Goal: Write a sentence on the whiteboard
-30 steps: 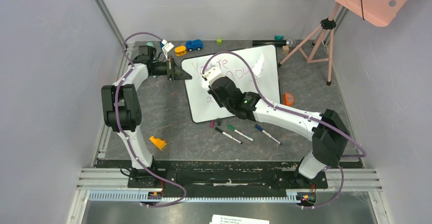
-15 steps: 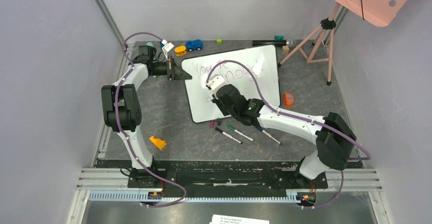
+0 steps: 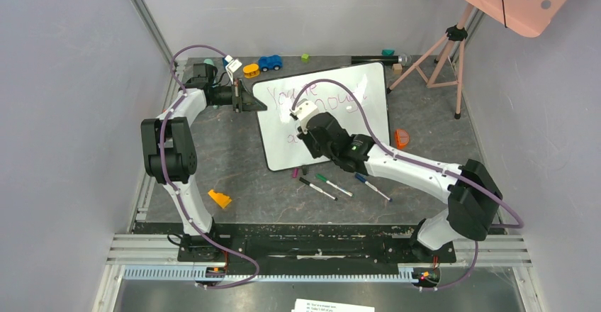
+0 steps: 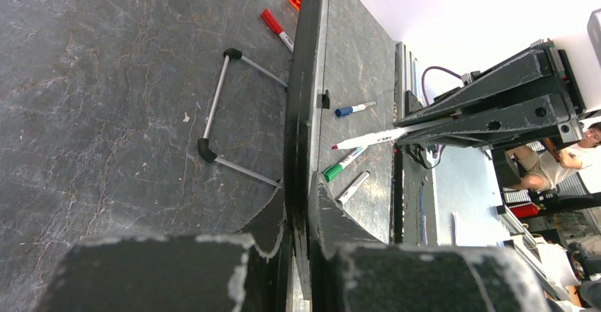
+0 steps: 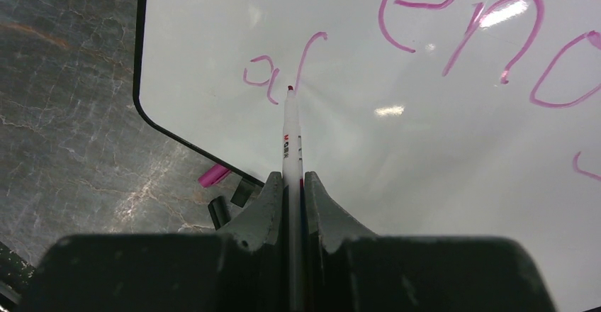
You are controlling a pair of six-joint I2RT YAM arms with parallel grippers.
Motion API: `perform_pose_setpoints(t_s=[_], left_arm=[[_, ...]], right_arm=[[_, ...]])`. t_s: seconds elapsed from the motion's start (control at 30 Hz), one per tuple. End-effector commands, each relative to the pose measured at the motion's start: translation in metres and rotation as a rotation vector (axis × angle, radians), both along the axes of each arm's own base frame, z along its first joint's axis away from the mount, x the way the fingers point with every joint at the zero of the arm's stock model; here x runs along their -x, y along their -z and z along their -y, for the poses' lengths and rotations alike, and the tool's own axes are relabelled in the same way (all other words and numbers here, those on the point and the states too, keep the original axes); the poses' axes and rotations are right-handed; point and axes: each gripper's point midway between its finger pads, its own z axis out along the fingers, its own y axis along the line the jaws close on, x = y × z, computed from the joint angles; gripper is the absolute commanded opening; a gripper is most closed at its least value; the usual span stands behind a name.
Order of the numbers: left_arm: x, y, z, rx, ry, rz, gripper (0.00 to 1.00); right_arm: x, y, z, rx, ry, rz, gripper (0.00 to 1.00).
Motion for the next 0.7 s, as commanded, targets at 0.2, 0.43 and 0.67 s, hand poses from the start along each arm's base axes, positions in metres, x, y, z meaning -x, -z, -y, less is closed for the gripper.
perform_pose_setpoints(t_s=[0.2, 0.43, 0.67], left_arm=[[-0.007, 0.066, 0.001, -0.245, -0.019, 0.088, 0.02], [-0.006, 0.066, 0.001, -0.247, -0.020, 0.087, 0.02], [-0.006, 0.066, 0.001, -0.247, -0.020, 0.088, 0.02]], right_arm=[[-0.015, -0.041, 0.009, -0.078, 0.040, 0.084, 0.00], [-0.007, -0.051, 0.022, -0.167, 0.054, 0.156, 0.00], [-0.009, -0.033, 0.021, -0.112, 0.053, 0.127, 0.00]])
